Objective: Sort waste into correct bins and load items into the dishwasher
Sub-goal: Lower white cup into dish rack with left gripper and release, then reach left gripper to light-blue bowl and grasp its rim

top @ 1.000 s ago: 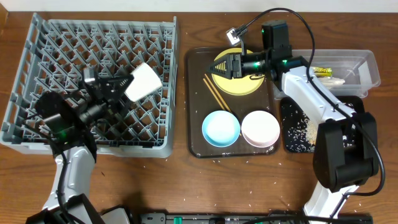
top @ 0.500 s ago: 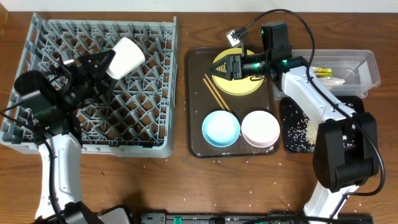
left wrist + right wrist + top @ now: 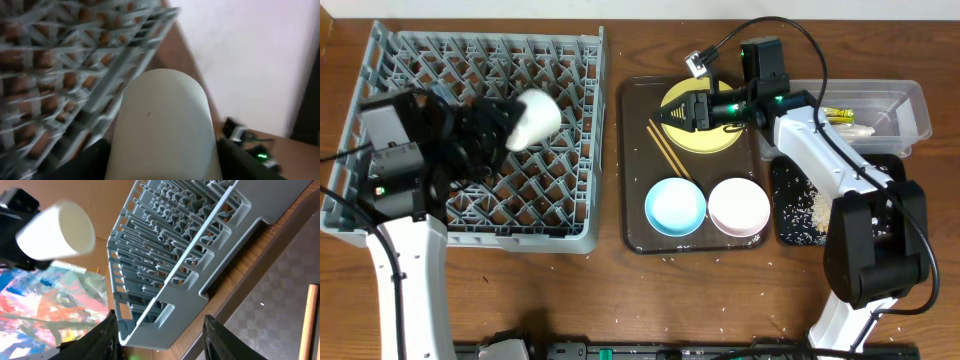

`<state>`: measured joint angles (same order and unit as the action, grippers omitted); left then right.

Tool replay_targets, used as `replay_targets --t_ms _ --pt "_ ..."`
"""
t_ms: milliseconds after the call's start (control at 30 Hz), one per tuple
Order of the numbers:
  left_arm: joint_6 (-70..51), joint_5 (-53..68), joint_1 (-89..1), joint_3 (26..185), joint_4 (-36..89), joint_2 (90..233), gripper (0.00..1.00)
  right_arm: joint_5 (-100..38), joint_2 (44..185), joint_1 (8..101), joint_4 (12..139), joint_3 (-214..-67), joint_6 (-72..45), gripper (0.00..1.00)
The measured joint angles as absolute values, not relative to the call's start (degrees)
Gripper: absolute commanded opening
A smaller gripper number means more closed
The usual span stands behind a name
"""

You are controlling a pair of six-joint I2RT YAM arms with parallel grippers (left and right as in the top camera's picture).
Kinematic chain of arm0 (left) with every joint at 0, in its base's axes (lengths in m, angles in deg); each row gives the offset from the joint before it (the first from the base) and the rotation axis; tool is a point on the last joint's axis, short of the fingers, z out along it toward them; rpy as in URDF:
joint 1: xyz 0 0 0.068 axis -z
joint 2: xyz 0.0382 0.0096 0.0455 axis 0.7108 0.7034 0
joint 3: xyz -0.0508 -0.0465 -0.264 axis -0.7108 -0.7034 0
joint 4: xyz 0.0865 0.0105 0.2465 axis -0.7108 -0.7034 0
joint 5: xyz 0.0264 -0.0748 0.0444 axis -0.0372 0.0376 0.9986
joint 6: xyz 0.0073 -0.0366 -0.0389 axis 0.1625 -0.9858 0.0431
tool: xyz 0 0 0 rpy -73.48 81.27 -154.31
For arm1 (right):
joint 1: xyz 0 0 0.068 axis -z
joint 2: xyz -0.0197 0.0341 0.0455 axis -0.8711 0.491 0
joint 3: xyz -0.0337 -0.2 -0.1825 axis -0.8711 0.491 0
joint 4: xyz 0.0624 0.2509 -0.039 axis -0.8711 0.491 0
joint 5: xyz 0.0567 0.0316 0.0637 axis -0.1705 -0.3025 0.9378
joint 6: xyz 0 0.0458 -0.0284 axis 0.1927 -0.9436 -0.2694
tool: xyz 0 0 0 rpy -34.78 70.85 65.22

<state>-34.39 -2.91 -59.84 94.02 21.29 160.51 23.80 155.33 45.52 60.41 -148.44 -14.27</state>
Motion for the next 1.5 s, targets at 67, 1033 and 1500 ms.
replay_targets --t_ms 67,1033,1500 --pt "-33.12 -0.05 -58.68 94.02 18.38 160.57 0.23 23.74 155.33 45.52 61.14 -148.44 -13.9 0.52" --pt "-26.06 22.09 -42.86 94.08 -3.5 178.47 0.22 22.49 155.33 45.48 64.09 -148.44 -12.85 0.52" --pt "-24.42 23.67 -42.82 98.32 -6.91 182.58 0.79 19.54 155.33 45.48 65.68 -148.44 -11.72 0.51"
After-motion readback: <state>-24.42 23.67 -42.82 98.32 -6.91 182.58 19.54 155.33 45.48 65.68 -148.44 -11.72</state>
